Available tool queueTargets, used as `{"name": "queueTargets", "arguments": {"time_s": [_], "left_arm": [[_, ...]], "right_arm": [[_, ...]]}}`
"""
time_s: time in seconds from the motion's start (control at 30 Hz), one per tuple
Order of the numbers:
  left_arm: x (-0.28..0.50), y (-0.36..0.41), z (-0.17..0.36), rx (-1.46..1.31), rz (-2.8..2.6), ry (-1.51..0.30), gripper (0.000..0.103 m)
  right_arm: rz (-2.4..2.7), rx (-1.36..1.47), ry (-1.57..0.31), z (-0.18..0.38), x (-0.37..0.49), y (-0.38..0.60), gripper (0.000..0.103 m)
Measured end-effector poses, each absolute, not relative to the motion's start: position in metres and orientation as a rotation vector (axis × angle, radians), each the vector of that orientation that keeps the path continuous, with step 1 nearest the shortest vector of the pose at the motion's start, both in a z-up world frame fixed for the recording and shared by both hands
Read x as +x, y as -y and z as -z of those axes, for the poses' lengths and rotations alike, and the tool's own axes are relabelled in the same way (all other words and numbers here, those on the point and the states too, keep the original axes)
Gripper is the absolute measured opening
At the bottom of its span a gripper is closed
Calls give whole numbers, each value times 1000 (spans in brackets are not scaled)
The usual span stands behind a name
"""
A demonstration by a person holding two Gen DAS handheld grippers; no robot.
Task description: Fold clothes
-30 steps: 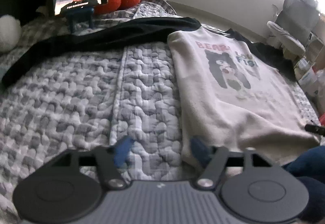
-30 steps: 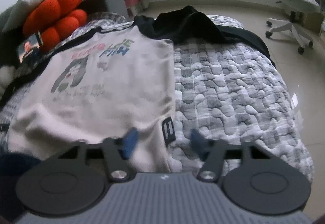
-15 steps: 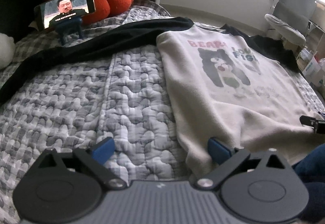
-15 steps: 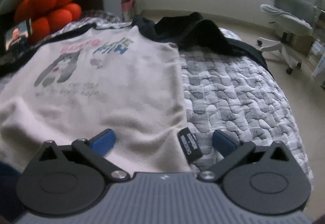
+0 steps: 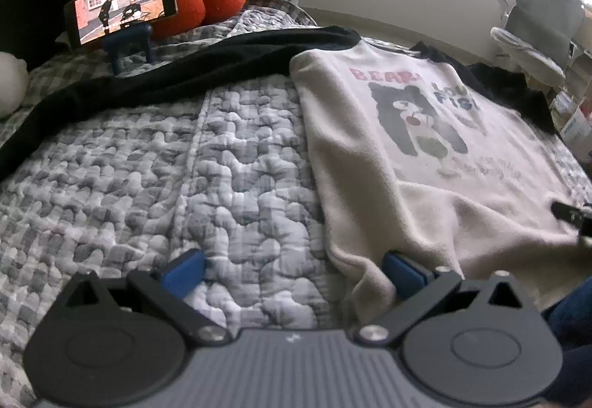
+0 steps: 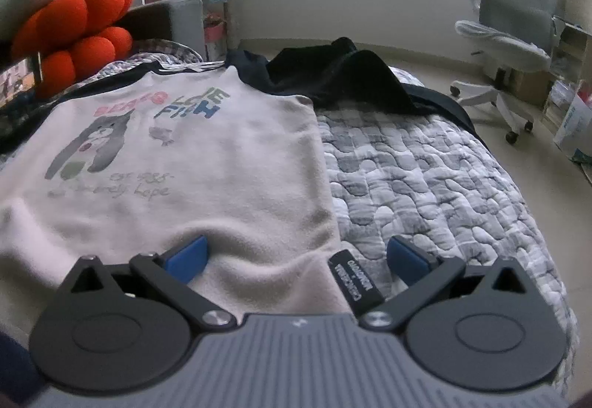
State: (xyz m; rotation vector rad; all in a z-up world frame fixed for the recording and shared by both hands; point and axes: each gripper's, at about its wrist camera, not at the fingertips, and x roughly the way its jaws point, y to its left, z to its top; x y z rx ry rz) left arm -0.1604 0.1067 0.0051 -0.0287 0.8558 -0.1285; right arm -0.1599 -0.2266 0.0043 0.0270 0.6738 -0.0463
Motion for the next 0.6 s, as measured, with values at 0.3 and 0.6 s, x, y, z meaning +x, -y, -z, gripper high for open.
{"name": "queueTargets", "arguments": {"time_s": [0.3, 0.6], "left_arm": [[-156, -113, -22, -43, 134, -927, 85], [-171, -112, -24, -116, 279, -899, 48]], "right_arm": [[-15, 59, -731, -18, -163, 234, 76], [-149, 256, -760, -23, -193, 269, 48]]}}
